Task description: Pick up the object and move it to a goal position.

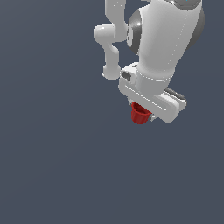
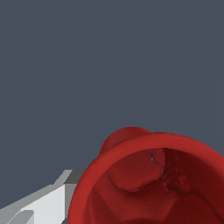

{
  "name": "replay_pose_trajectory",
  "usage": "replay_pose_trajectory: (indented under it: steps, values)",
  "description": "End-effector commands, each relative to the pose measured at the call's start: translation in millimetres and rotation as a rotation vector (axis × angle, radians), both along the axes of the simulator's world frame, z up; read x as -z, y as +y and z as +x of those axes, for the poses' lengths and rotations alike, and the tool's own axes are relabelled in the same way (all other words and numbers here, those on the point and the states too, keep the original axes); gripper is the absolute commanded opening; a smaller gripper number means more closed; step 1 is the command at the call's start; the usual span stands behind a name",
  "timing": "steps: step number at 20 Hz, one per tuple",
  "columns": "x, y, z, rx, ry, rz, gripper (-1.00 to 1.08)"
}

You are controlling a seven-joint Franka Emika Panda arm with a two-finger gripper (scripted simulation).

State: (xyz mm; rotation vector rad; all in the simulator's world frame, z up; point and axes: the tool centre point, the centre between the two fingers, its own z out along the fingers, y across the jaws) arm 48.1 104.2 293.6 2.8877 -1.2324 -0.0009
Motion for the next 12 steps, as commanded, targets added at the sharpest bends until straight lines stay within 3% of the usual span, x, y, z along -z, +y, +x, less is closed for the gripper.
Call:
replay_pose_trajectory:
  steps: [1, 12]
  values:
    - [-24.6, 18.1, -2.3, 0.001, -0.001, 0.0, -1.0]
    - [-108.8, 84.6, -7.3, 0.0, -0.001, 0.001, -1.0]
